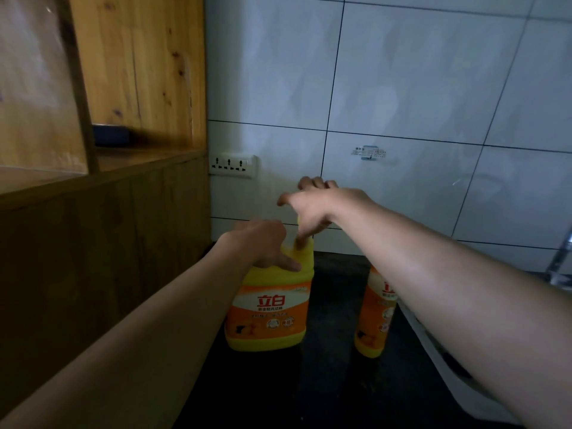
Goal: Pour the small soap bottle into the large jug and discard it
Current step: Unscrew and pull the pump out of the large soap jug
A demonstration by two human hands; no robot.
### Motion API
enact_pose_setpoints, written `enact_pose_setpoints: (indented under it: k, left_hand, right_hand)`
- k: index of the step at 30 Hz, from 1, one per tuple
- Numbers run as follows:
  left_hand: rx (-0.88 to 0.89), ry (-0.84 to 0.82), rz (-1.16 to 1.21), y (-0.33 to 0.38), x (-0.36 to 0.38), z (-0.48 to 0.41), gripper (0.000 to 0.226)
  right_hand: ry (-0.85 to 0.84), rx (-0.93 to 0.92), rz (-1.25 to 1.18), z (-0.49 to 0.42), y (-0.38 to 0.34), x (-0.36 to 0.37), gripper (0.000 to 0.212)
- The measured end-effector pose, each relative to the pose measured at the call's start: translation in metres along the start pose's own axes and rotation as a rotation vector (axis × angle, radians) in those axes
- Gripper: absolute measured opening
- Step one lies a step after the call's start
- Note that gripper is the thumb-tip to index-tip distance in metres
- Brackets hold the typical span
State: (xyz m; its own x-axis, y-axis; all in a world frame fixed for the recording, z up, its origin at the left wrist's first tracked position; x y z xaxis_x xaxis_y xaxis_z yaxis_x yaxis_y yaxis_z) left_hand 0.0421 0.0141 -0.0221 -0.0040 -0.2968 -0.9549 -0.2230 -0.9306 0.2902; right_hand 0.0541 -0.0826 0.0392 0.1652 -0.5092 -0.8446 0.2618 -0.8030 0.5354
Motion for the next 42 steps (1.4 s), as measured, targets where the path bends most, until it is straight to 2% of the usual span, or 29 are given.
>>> enact_pose_setpoints:
  k: [3,5,7,8,11,13,15,17,19,25,28,35,38,42]
  left_hand:
    - [0.017,-0.001,-0.013,0.003,0.0,0.001,0.072]
    - [0.01,-0.002,-0.021,0.004,0.0,0.001,0.07]
    - [-0.004,-0.001,-0.009,0.002,0.0,0.001,0.067]
    - [-0.006,0.004,0.005,0.001,0.001,0.0,0.067]
    - [0.003,0.01,0.004,0.0,0.001,0.0,0.068]
    - [0.001,0.011,0.01,-0.001,0.001,-0.001,0.069]
    - [0.008,0.017,0.021,-0.003,0.002,-0.004,0.073]
    - [0.008,0.013,0.018,-0.003,0.003,-0.004,0.074]
    - [-0.008,0.007,0.011,-0.002,0.003,-0.004,0.068]
    - [0.013,0.009,-0.021,-0.001,0.001,-0.001,0.059]
    - [0.009,0.022,-0.002,-0.001,0.001,0.0,0.066]
    - [0.013,0.036,-0.009,-0.002,0.002,-0.003,0.067]
    - [0.018,0.035,-0.003,-0.001,0.001,-0.002,0.067]
    - [0.021,0.041,0.019,-0.002,0.002,-0.001,0.067]
  right_hand:
    - [-0.019,0.164,0.101,-0.003,-0.007,0.008,0.044]
    - [0.013,0.167,0.077,-0.002,-0.012,0.013,0.033]
    - [-0.005,0.094,-0.037,0.0,-0.012,0.014,0.03]
    - [-0.037,0.054,-0.137,0.001,-0.01,0.014,0.033]
    - [-0.103,-0.083,-0.335,0.011,-0.006,0.006,0.088]
    - [-0.117,-0.083,-0.321,0.012,-0.003,0.001,0.1]
    - [-0.108,-0.011,-0.292,0.015,-0.002,-0.004,0.089]
    - [-0.074,0.06,-0.183,0.017,-0.004,-0.002,0.049]
    - [-0.042,0.078,-0.128,0.014,-0.007,0.007,0.036]
    - [-0.083,0.008,-0.404,0.004,-0.004,0.014,0.026]
    - [-0.046,0.007,-0.512,0.005,0.005,0.004,0.026]
    - [0.147,0.123,-0.626,0.006,0.027,-0.008,0.031]
    - [0.243,0.153,-0.62,0.006,0.028,-0.003,0.042]
    - [0.38,0.196,-0.767,0.007,0.033,-0.002,0.049]
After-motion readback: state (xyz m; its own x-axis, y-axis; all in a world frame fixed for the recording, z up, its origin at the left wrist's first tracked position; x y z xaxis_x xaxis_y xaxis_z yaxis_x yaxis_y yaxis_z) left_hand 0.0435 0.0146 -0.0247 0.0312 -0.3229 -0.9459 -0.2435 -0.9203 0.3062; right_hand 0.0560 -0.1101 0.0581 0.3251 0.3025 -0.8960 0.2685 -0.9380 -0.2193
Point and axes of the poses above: each hand's wrist, its own z-axis away from the middle knuckle, its own x-axis out of the palm, y = z × x, the point moved 3 cm from there along -z, towards the middle knuckle, and after that the axes turned 15 degrees about z, right-handed, at the moved point
